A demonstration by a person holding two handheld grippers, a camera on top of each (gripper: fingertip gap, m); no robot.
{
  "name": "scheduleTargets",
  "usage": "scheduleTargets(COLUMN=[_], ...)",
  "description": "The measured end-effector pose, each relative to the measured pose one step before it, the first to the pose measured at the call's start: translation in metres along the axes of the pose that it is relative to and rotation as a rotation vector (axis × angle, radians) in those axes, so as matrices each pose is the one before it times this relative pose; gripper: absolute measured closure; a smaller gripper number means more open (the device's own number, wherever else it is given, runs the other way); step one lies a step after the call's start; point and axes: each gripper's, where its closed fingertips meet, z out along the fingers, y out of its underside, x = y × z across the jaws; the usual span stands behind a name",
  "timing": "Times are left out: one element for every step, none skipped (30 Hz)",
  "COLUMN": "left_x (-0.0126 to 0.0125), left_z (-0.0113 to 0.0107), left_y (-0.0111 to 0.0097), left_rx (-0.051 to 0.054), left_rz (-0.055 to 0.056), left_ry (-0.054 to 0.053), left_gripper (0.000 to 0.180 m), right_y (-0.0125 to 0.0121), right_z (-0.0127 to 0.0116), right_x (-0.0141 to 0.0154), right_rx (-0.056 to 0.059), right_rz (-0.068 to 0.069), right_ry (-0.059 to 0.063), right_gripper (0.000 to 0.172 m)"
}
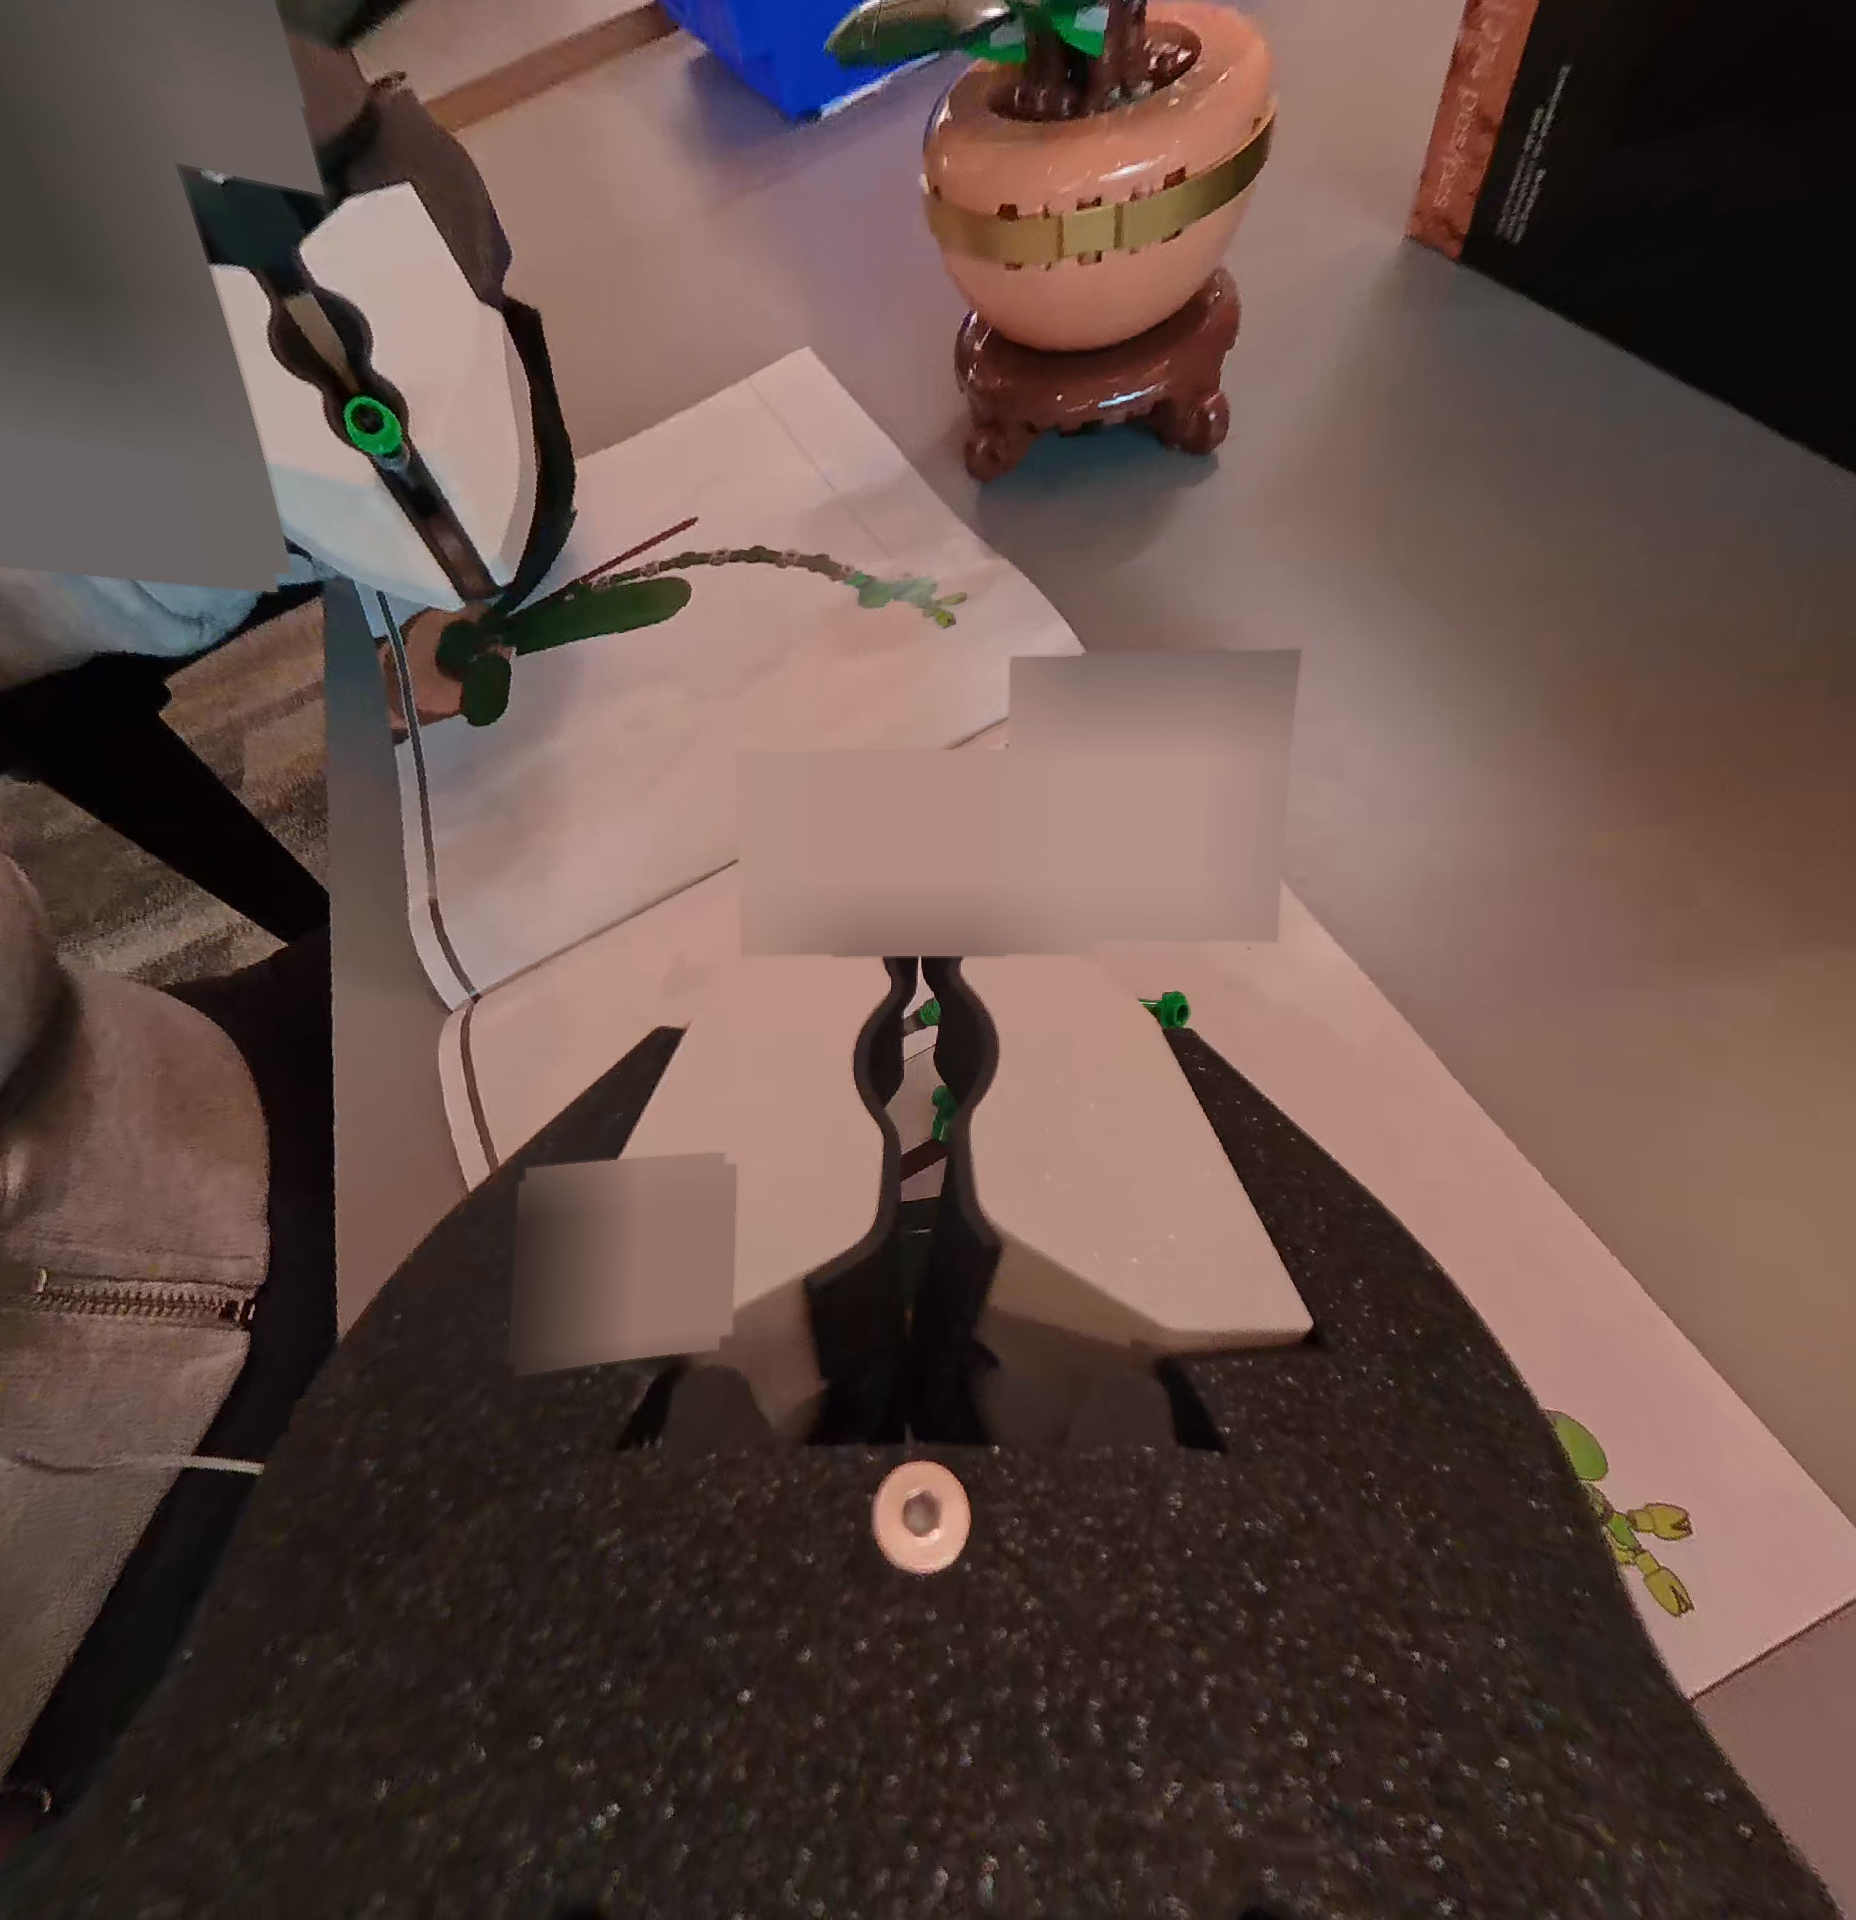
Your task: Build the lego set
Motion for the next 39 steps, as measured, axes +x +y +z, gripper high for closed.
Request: scheduleTargets(left_x=[-0.00013,0.00001,0.00009,-0.00001,-0.00015,-0.00005,-0.00027,-0.00015,0.00006,0.00003,0.00002,0.00002,0.00002,0.00012,0.00009,-0.00006,0.00007,-0.00011,0.00013,0.00029,0.00029,0.00000,-0.00038,-0.00031,-0.00011,-0.00007,0.00014,-0.00012,-0.00020,0.00001,0.00008,0.00006,0.00016,0.00015,-0.00028,-0.00014,0.00010,-0.00014,-0.00005], left_z=[0.00008,-0.00014,0.00004,0.00001,0.00005,0.00008,0.00017,0.00000,0.00011,-0.00017,-0.00012,0.00001,0.00003,-0.00001,-0.00006,0.00006,0.00003,0.00020,0.00009,-0.00042,-0.00005,0.00017,0.00027,-0.00036,0.00048,0.00009,-0.00009,0.00008,0.00000,-0.00010,-0.00017,0.00004,-0.00009,-0.00024,0.00047,-0.00010,-0.00020,-0.00017,-0.00013], left_y=[-0.00004,0.00004,-0.00010,0.00012,-0.00012,-0.00004,0.00004,0.00000,-0.00012,0.00009,0.00012,0.00009,0.00005,0.00002,0.00000,-0.00014,-0.00009,0.00011,0.00023,-0.00004,-0.00004,0.00005,-0.00021,0.00000,-0.00009,0.00008,-0.00012,0.00010,0.00014,0.00007,-0.00005,0.00006,-0.00009,-0.00002,-0.00007,0.00010,-0.00010,-0.00015,0.00002], left_rx=[0.0001,0.0000,0.0000,-0.0001,-0.0001,0.0001,0.0000,-0.0002,0.0000,-0.0003,-0.0007,-0.0008,-0.0004,0.0000,0.0002,0.0002,-0.0001,-0.0005,-0.0002,-0.0002,-0.0002,0.0001,0.0000,0.0005,0.0005,-0.0001,-0.0004,-0.0002,-0.0004,-0.0004,0.0000,0.0004,0.0002,-0.0002,0.0001,0.0000,0.0003,0.0006,0.0001], left_rz=[-0.0006,-0.0006,-0.0004,-0.0004,-0.0004,-0.0002,-0.0002,0.0001,0.0008,0.0009,0.0008,0.0007,0.0005,-0.0001,-0.0006,-0.0004,-0.0001,0.0001,0.0005,0.0003,-0.0001,-0.0004,-0.0003,-0.0002,-0.0001,0.0001,0.0003,0.0006,0.0007,0.0006,0.0006,0.0006,0.0001,-0.0011,-0.0016,-0.0016,-0.0017,-0.0014,-0.0008], left_ry=[-0.0008,-0.0002,-0.0002,-0.0002,0.0001,0.0000,-0.0001,0.0000,-0.0003,-0.0003,0.0001,-0.0001,-0.0002,-0.0002,-0.0001,-0.0003,-0.0002,-0.0003,-0.0002,-0.0003,-0.0001,-0.0003,-0.0001,-0.0001,-0.0001,0.0001,0.0000,0.0000,0.0000,-0.0001,-0.0002,-0.0002,-0.0003,0.0001,0.0000,0.0004,0.0004,-0.0002,-0.0008], left_gripper=[0.178,0.178,0.178,0.178,0.178,0.178,0.178,0.178,0.178,0.178,0.178,0.178,0.178,0.178,0.178,0.178,0.178,0.178,0.178,0.178,0.178,0.177,0.178,0.178,0.178,0.178,0.178,0.178,0.178,0.178,0.178,0.178,0.178,0.178,0.178,0.178,0.178,0.178,0.178], right_y=[-0.00053,-0.00016,0.00044,0.00027,0.00016,0.00010,0.00012,-0.00035,-0.00013,0.00009,0.00019,0.00021,0.00027,-0.00006,-0.00023,-0.00026,-0.00030,-0.00011,-0.00020,-0.00006,0.00000,0.00010,0.00011,0.00033,0.00011,-0.00031,-0.00017,-0.00028,-0.00007,-0.00021,-0.00070,-0.00163,-0.00067,-0.00013,-0.00066,-0.00011,0.00029,0.00133,0.00215], right_z=[-0.00068,-0.00002,0.00017,0.00023,0.00030,0.00020,-0.00003,-0.00005,-0.00025,-0.00003,0.00045,0.00037,-0.00045,-0.00004,0.00020,-0.00030,0.00004,-0.00028,-0.00015,-0.00006,-0.00003,0.00024,0.00008,0.00029,-0.00008,0.00043,-0.00018,-0.00005,-0.00020,-0.00002,-0.00042,-0.00190,-0.00454,-0.00704,-0.00833,-0.00784,-0.00953,-0.00692,-0.00524], right_x=[0.00028,0.00076,0.00117,0.00029,0.00007,-0.00042,-0.00049,-0.00071,-0.00046,0.00006,0.00022,0.00009,-0.00053,0.00032,0.00037,0.00023,0.00042,-0.00008,-0.00017,-0.00001,-0.00022,-0.00019,-0.00048,0.00011,-0.00012,0.00019,0.00009,0.00024,0.00045,0.00046,-0.00016,0.00030,0.00233,0.00476,0.00585,0.00518,0.00540,0.00372,0.00320], right_rx=[0.0056,0.0003,-0.0034,-0.0039,-0.0026,-0.0004,0.0016,0.0027,0.0014,-0.0011,-0.0030,-0.0023,-0.0011,0.0004,0.0019,0.0028,0.0027,0.0018,0.0011,0.0008,-0.0001,-0.0013,-0.0017,-0.0018,-0.0004,0.0013,0.0023,0.0024,0.0017,0.0019,0.0070,0.0155,-0.0048,-0.0255,-0.0260,-0.0253,-0.0308,-0.0294,-0.0281], right_rz=[0.0071,0.0076,0.0075,0.0048,0.0009,-0.0019,-0.0029,-0.0040,-0.0030,0.0005,0.0022,0.0013,-0.0003,0.0000,0.0004,0.0014,0.0025,0.0028,0.0008,-0.0006,-0.0023,-0.0020,-0.0016,-0.0001,0.0004,0.0016,0.0017,0.0023,0.0031,0.0031,0.0010,-0.0032,-0.0023,0.0033,0.0021,-0.0025,-0.0070,-0.0109,-0.0047], right_ry=[0.0006,0.0020,0.0023,-0.0004,-0.0027,-0.0025,-0.0019,-0.0046,-0.0026,-0.0002,0.0011,0.0008,0.0000,0.0010,0.0012,0.0006,0.0001,-0.0021,-0.0026,-0.0010,-0.0004,0.0007,-0.0010,0.0004,0.0002,0.0006,0.0000,0.0004,0.0010,0.0007,-0.0024,0.0020,0.0167,0.0322,0.0395,0.0358,0.0372,0.0297,0.0257], right_gripper=[0.172,0.172,0.172,0.172,0.172,0.172,0.172,0.172,0.172,0.172,0.172,0.172,0.172,0.172,0.172,0.172,0.172,0.172,0.172,0.172,0.172,0.172,0.172,0.172,0.172,0.172,0.172,0.172,0.172,0.170,0.168,0.163,0.156,0.150,0.145,0.144,0.147,0.151,0.153])
